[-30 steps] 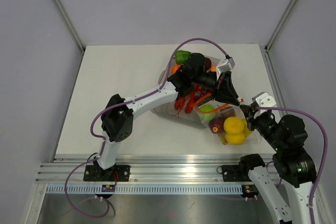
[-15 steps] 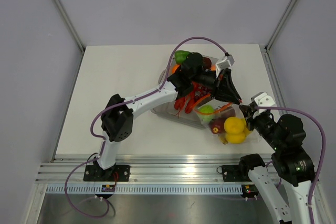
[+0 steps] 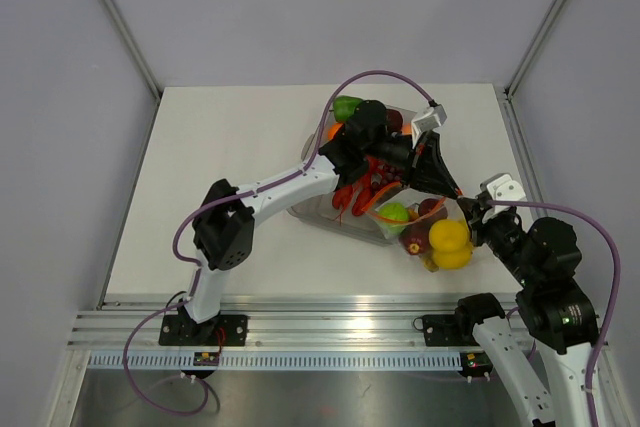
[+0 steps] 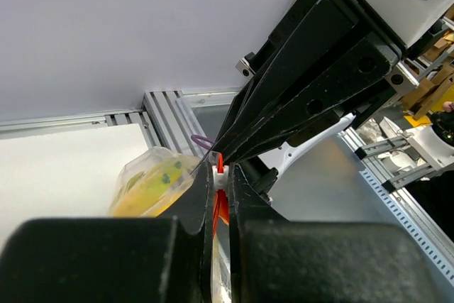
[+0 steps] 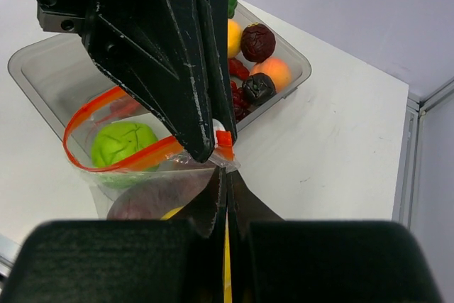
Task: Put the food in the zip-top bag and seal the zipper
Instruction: Zip the zipper food storage bag at the center of the board.
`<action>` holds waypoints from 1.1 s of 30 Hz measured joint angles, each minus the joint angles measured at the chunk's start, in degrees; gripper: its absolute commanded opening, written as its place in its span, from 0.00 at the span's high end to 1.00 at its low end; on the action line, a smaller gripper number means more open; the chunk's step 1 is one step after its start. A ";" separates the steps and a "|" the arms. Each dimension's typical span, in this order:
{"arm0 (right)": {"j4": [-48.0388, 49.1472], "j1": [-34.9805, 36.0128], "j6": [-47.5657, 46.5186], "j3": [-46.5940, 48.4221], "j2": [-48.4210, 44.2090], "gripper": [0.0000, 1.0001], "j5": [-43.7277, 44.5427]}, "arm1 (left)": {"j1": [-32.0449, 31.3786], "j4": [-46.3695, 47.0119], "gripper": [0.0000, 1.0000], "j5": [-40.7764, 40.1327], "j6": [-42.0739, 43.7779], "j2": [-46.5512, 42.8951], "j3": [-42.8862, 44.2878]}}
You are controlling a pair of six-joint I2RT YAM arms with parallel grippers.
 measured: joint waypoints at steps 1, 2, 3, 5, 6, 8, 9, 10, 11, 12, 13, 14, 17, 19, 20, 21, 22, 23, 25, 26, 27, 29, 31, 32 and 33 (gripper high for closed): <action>0.07 0.00 0.20 -0.09 0.00 1.00 0.28 | 0.00 0.00 1.00 -0.02 0.00 0.04 0.00; 0.15 0.00 0.35 -0.15 0.00 1.00 0.48 | 0.00 0.00 1.00 -0.04 0.02 0.07 0.00; 0.46 0.00 0.59 -0.31 0.00 1.00 1.11 | -0.02 0.00 1.00 -0.13 0.02 0.17 0.00; 0.85 0.00 1.07 -0.59 0.04 1.00 2.05 | -0.02 -0.07 1.00 -0.42 0.07 0.26 0.00; 1.05 0.00 1.44 -0.79 0.04 1.00 2.69 | -0.02 -0.11 1.00 -0.63 0.17 0.33 0.00; 1.46 0.11 2.08 -1.11 0.07 1.00 3.80 | -0.02 -0.20 1.00 -1.01 0.28 0.50 0.00; 1.70 0.24 2.49 -1.31 0.07 1.00 4.70 | -0.02 -0.22 1.00 -1.29 0.46 0.63 0.00; 1.81 0.33 2.82 -1.49 0.13 1.00 5.38 | -0.02 -0.33 1.00 -1.49 0.48 0.87 0.00; 1.90 0.37 3.04 -1.62 0.20 1.00 6.10 | -0.02 -0.42 1.00 -1.84 0.55 1.11 0.00; 1.90 0.37 3.23 -1.75 0.31 1.00 6.75 | -0.02 -0.46 1.00 -2.10 0.63 1.42 0.00; 1.88 0.39 3.45 -1.92 0.42 1.00 7.58 | -0.04 -0.59 1.00 -2.36 0.66 1.73 0.00; 1.86 0.42 3.63 -2.16 0.46 1.00 8.17 | -0.07 -0.76 1.00 -2.58 0.68 2.03 0.00; 1.79 0.52 4.02 -2.71 0.52 1.00 9.57 | -0.07 -1.36 1.00 -3.30 1.07 2.47 0.00; 1.73 0.57 4.26 -2.80 0.52 1.00 10.36 | -0.07 -1.73 1.00 -3.74 1.68 2.51 0.00; 1.75 0.59 4.33 -2.80 0.52 1.00 10.54 | -0.07 -1.90 1.00 -3.85 1.97 2.51 0.00; 1.73 0.59 4.42 -2.80 0.52 1.00 10.75 | -0.07 -2.16 1.00 -3.96 2.23 2.51 0.00; 1.70 0.59 4.44 -2.80 0.52 1.00 10.88 | -0.07 -2.51 1.00 -4.07 2.51 2.51 0.00; 1.64 0.59 4.46 -2.80 0.50 1.00 10.97 | -0.04 -2.84 1.00 -4.17 2.64 2.51 0.00; 1.60 0.59 4.46 -2.80 0.46 1.00 11.28 | -0.02 -3.28 1.00 -4.31 2.91 2.51 0.04; 1.60 0.59 4.46 -2.80 0.44 1.00 11.37 | 0.00 -3.56 1.00 -4.37 3.04 2.54 0.15; 1.57 0.59 4.44 -2.80 0.37 1.00 11.43 | 0.04 -3.72 1.00 -4.39 3.06 2.62 0.33; 1.46 0.59 4.39 -2.80 0.24 1.00 11.37 | 0.07 -3.82 1.00 -4.35 2.91 3.10 0.94; 0.70 0.57 3.85 -2.67 0.20 1.00 10.14 | 0.13 -3.80 1.00 -3.91 2.21 3.63 1.31; -0.13 0.52 3.43 -2.43 0.35 1.00 8.79 | 0.22 -3.82 1.00 -3.54 1.73 4.00 1.51; -1.05 0.52 2.97 -1.90 0.74 0.98 7.48 | 0.28 -3.85 1.00 -3.28 1.29 4.42 1.68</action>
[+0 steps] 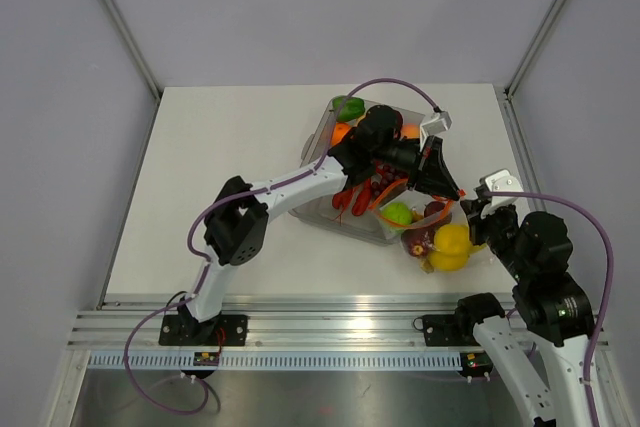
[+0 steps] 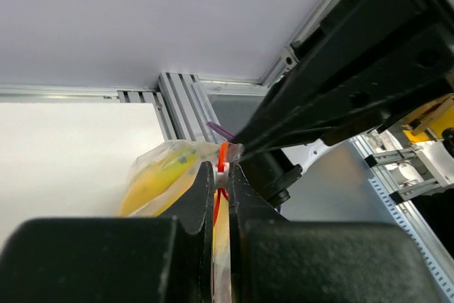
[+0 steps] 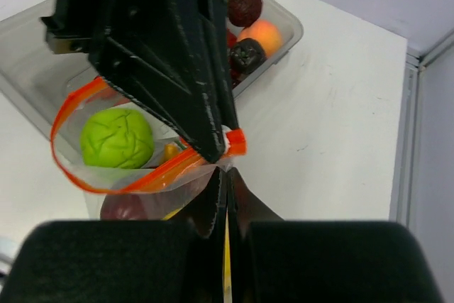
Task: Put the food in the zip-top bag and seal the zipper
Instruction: Zip the zipper food storage bag at the center of the board.
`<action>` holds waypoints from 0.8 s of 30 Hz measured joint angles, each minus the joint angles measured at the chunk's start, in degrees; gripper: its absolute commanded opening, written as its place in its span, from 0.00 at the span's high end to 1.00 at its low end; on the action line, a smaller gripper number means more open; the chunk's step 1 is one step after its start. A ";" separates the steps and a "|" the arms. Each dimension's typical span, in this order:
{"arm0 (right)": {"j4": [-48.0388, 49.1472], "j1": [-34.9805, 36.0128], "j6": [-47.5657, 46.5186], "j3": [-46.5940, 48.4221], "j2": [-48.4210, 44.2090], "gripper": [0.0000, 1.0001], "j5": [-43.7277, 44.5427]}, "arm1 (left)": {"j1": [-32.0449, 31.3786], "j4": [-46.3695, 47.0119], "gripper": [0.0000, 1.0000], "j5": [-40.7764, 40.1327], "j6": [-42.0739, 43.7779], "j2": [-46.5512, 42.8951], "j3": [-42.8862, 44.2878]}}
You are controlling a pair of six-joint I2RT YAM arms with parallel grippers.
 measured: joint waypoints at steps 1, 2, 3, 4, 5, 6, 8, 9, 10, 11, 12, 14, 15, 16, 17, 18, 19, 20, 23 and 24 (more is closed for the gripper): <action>-0.98 -0.02 -0.50 0.68 0.52 0.91 -1.46 | 0.11 0.02 1.00 0.31 -0.48 0.44 0.20; -2.21 -0.07 -1.03 1.49 1.33 0.89 -3.23 | 0.20 -0.02 1.00 0.83 -0.94 0.81 0.37; -3.13 -0.07 -1.68 2.25 2.19 0.87 -4.50 | 0.26 -0.02 1.00 1.07 -1.29 1.05 0.39; -4.28 -0.07 -2.45 3.19 3.13 0.84 -5.68 | 0.33 -0.07 1.00 1.44 -1.51 1.29 0.39; -5.18 -0.11 -3.08 4.17 4.02 0.81 -6.62 | 0.39 -0.13 1.00 1.77 -1.64 1.46 0.37; -6.25 -0.13 -3.72 5.16 4.81 0.77 -7.56 | 0.50 -0.33 1.00 2.08 -1.77 1.57 0.37; -8.31 -0.11 -4.68 7.58 6.40 0.65 -8.72 | 0.81 -0.39 1.00 3.10 -2.08 1.68 0.37; -9.09 -0.11 -4.72 8.76 7.10 0.63 -9.09 | 1.01 -0.26 1.00 3.74 -2.45 1.68 0.37; -9.42 -0.11 -4.68 9.62 7.54 0.62 -9.20 | 1.25 0.22 1.00 4.44 -3.04 1.68 0.35; -9.84 -0.11 -4.55 10.64 8.02 0.59 -9.29 | 1.53 0.90 1.00 5.22 -3.72 1.68 0.26; -10.38 -0.11 -4.13 11.85 8.50 0.57 -9.55 | 1.81 1.51 1.00 5.86 -4.33 1.68 0.13; -10.82 -0.11 -3.56 13.00 9.07 0.55 -10.25 | 2.56 4.11 1.00 6.99 -5.60 1.62 -0.98; -10.99 -0.11 -3.06 13.49 9.42 0.55 -10.60 | 2.89 4.81 1.00 7.34 -5.99 1.62 -1.55; -11.23 -0.11 -2.62 13.75 9.77 0.55 -10.80 | 3.08 5.16 1.00 7.65 -6.25 1.62 -2.10; -11.41 -0.11 -2.12 13.92 10.16 0.55 -10.88 | 3.32 5.35 1.00 7.96 -6.36 1.62 -2.58; -11.58 -0.11 -1.57 13.92 10.60 0.55 -11.19 | 3.54 5.44 1.00 8.20 -6.49 1.62 -2.91; -11.76 -0.11 -1.25 13.92 10.99 0.55 -11.50 | 3.72 5.64 1.00 8.41 -6.67 1.62 -3.21; -11.98 -0.11 -0.66 13.92 11.58 0.55 -12.02 | 3.78 5.70 1.00 8.66 -6.69 1.60 -3.37; -12.07 -0.11 0.70 13.88 12.94 0.57 -12.63 | 3.74 5.86 1.00 9.27 -6.71 1.33 -3.74; -11.98 -0.11 1.18 13.75 13.27 0.57 -12.72 | 3.74 5.88 1.00 9.46 -6.69 1.05 -4.02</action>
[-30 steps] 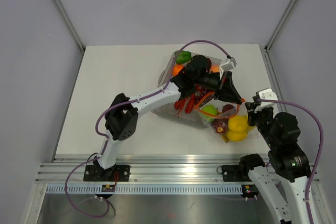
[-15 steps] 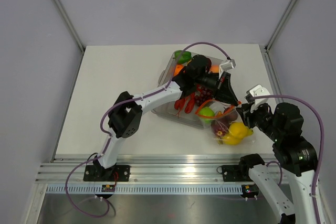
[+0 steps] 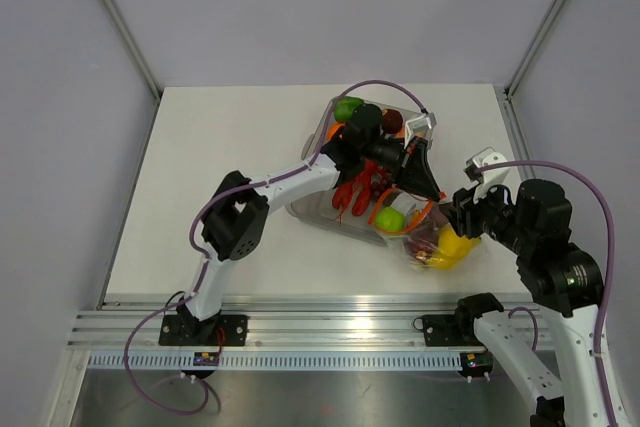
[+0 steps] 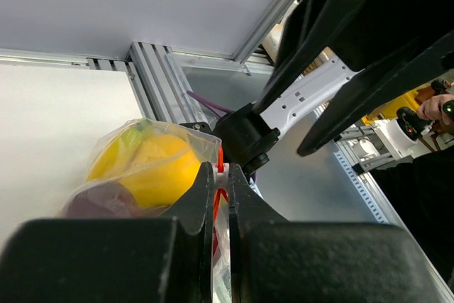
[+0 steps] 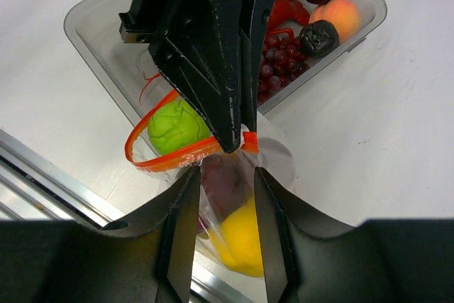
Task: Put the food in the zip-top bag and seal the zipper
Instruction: Zip the zipper food storage bag at the center of the board.
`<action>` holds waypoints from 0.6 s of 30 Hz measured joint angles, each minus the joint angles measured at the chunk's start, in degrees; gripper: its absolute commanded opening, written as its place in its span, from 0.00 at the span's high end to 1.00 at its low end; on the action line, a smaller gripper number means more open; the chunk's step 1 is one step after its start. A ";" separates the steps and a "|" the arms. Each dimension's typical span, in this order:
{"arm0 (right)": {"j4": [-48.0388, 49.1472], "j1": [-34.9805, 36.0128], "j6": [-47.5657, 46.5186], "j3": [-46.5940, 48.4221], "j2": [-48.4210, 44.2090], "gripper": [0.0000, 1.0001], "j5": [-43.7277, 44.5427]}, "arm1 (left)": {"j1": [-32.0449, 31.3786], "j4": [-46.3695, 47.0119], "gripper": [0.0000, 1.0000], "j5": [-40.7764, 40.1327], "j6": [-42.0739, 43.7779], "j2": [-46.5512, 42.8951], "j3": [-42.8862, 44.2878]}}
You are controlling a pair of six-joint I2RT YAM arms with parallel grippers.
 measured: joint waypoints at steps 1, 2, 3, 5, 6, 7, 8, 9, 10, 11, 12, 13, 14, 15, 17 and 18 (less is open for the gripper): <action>0.07 0.00 0.42 -0.24 0.24 0.57 -0.02 | 0.00 0.09 1.00 0.28 0.00 -0.24 -0.24; 0.20 0.00 0.85 -0.55 0.39 0.56 0.02 | 0.00 0.13 1.00 0.55 0.02 -0.42 -0.39; 0.39 0.00 1.22 -0.94 0.50 0.55 0.07 | -0.07 0.22 1.00 0.74 0.04 -0.52 -0.57; 0.50 0.00 1.70 -1.66 0.70 0.55 0.22 | -0.15 0.22 1.00 1.03 0.07 -0.83 -1.05; 0.57 0.00 1.84 -1.97 0.85 0.55 0.26 | -0.20 0.22 1.00 1.18 0.09 -1.01 -1.36; 0.57 0.00 1.88 -2.19 0.98 0.55 0.31 | -0.20 0.20 1.00 1.40 0.13 -1.14 -1.53; 0.72 0.00 1.99 -2.43 1.18 0.56 0.52 | -0.20 0.20 1.00 1.51 0.24 -1.16 -1.60; 0.92 0.00 2.03 -2.67 1.38 0.57 0.63 | -0.20 0.20 1.00 1.62 0.35 -1.25 -1.70; 1.01 0.00 2.03 -2.86 1.60 0.59 0.66 | -0.20 0.20 1.00 1.75 0.46 -1.27 -1.79; 1.07 0.00 2.10 -3.04 1.77 0.62 0.66 | -0.20 0.20 1.00 1.81 0.50 -1.27 -1.81; 1.27 0.00 2.19 -3.26 1.95 0.65 0.66 | -0.20 0.17 1.00 1.84 0.52 -1.27 -1.81; 1.33 0.00 2.27 -3.34 2.12 0.66 0.63 | -0.20 0.20 1.00 1.90 0.59 -1.27 -1.81; 1.40 0.00 2.32 -3.34 2.32 0.68 0.63 | -0.20 0.20 1.00 1.95 0.66 -1.27 -1.81; 1.60 0.00 2.38 -3.39 2.43 0.68 0.59 | -0.20 0.20 1.00 1.97 0.68 -1.27 -1.81; 1.97 0.00 2.49 -3.63 2.43 0.69 0.52 | -0.20 0.20 1.00 1.99 0.70 -1.27 -1.81; 2.05 0.00 2.51 -3.76 2.40 0.72 0.52 | -0.20 0.20 1.00 2.01 0.70 -1.27 -1.81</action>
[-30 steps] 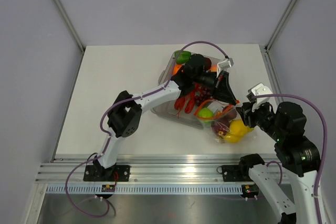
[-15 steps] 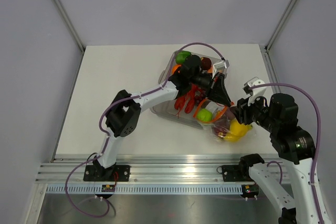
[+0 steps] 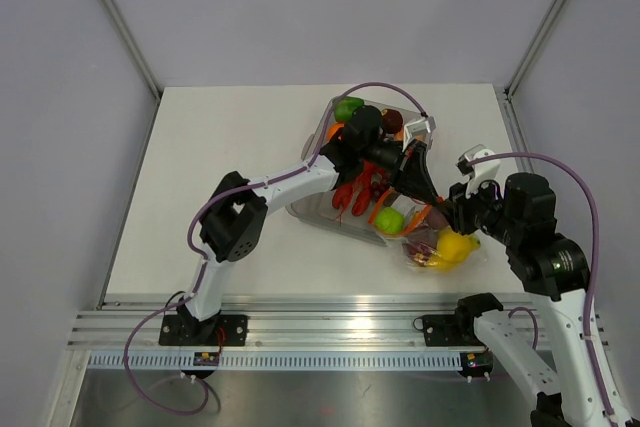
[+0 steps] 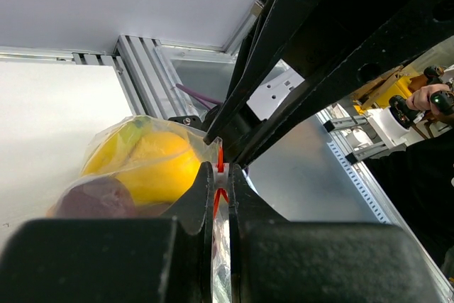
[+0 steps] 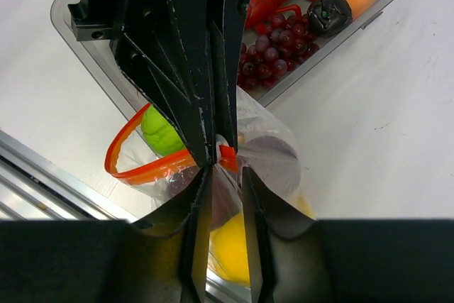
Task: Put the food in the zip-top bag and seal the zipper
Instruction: Zip the zipper food storage bag at the center of the board.
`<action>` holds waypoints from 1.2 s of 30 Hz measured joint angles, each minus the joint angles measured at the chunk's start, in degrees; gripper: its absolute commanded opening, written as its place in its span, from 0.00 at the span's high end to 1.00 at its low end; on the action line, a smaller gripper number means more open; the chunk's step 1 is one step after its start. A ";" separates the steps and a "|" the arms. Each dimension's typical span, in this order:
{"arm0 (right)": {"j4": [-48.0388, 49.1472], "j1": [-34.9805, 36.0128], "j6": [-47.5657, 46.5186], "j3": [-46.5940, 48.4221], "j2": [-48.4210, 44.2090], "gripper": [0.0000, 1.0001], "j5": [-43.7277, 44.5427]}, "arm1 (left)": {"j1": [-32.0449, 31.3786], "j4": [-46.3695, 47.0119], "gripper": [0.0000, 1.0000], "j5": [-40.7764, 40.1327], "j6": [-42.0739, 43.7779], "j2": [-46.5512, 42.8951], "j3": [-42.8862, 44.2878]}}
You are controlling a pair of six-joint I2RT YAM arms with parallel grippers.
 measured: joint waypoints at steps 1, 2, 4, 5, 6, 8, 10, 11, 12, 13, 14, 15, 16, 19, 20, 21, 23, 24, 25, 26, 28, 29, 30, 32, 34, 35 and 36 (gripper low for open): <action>0.15 0.00 0.04 -0.20 0.00 0.74 -0.02 | 0.00 0.00 1.00 0.04 0.00 0.00 0.00; 0.20 0.00 0.13 -0.35 0.00 0.76 -0.02 | 0.00 0.00 1.00 0.11 0.00 0.00 0.00; 0.22 0.00 0.26 -0.59 -0.02 0.90 -0.04 | 0.00 0.00 1.00 0.24 0.00 0.00 0.00; 0.24 0.00 0.11 -0.66 -0.02 0.97 -0.02 | 0.00 0.00 1.00 0.33 0.00 0.00 0.00; 0.24 0.00 0.17 -0.72 -0.02 1.00 -0.04 | 0.00 0.00 1.00 0.48 -0.02 0.00 0.00; 0.26 0.00 0.52 -0.74 -0.04 1.00 0.02 | 0.00 0.02 1.00 0.57 -0.02 0.00 0.00; 0.35 0.00 0.61 -0.79 -0.24 1.00 0.17 | 0.00 0.07 1.00 0.57 -0.04 0.00 0.00; 0.44 0.00 0.68 -0.83 -0.42 1.00 0.52 | 0.00 0.17 1.00 0.55 -0.04 0.00 0.00; 0.57 0.00 0.81 -0.90 -0.66 1.00 0.74 | 0.00 0.39 1.00 0.55 -0.07 0.00 0.00; 0.74 0.00 0.98 -1.01 -0.98 1.00 1.36 | 0.00 0.59 1.00 0.50 -0.07 0.00 0.00; 1.01 0.00 1.11 -1.11 -1.42 1.00 1.97 | -0.04 0.87 1.00 0.37 -0.09 0.00 0.00; 1.11 0.02 1.29 -1.16 -1.79 1.00 2.32 | -0.07 1.03 1.00 0.31 -0.15 0.00 0.00; 1.42 0.04 1.51 -1.29 -2.36 1.00 3.10 | -0.11 1.27 1.00 0.20 -0.24 0.00 0.00; 2.34 0.11 2.01 -1.38 -3.61 1.00 5.62 | -0.13 1.33 1.00 0.28 -0.85 0.00 0.00; 3.06 0.11 2.19 -1.38 -3.96 1.00 6.80 | -0.13 1.33 1.00 0.35 -1.16 0.00 0.00; 3.65 0.11 2.36 -1.38 -4.26 1.00 7.87 | -0.13 1.36 1.00 0.37 -1.40 0.00 0.00; 4.68 0.11 2.73 -1.38 -4.61 1.00 9.55 | -0.15 1.68 1.00 0.37 -1.86 0.00 0.00; 5.03 0.11 2.80 -1.38 -4.72 1.00 10.01 | -0.15 1.79 1.00 0.39 -2.03 0.00 0.00; 5.33 0.11 2.89 -1.38 -4.76 1.00 10.34 | -0.15 1.90 1.00 0.39 -2.25 0.00 0.00; 5.62 0.11 2.93 -1.38 -4.76 1.00 10.64 | -0.15 2.10 1.00 0.39 -2.40 0.00 0.00; 5.70 0.11 2.95 -1.38 -4.66 0.99 10.60 | -0.15 2.23 1.00 0.39 -2.64 0.00 0.00; 5.68 0.11 2.93 -1.38 -4.50 0.93 10.47 | -0.15 2.25 1.00 0.39 -2.69 0.00 0.00; 5.60 0.11 2.93 -1.38 -4.22 0.86 10.12 | -0.15 2.25 1.00 0.39 -2.73 0.00 0.00; 4.81 0.11 2.67 -1.36 -3.54 0.54 8.72 | -0.15 2.23 1.00 0.39 -2.75 0.00 0.00; 3.82 0.11 1.92 -1.36 -2.99 0.47 7.30 | -0.15 2.21 1.00 0.44 -2.78 0.00 0.00; 3.39 0.11 1.49 -1.33 -2.84 0.46 6.75 | -0.15 2.16 1.00 0.81 -2.78 0.00 0.00; 2.91 0.07 1.18 -1.33 -2.82 0.45 6.21 | -0.15 2.14 1.00 1.09 -2.78 0.00 -0.02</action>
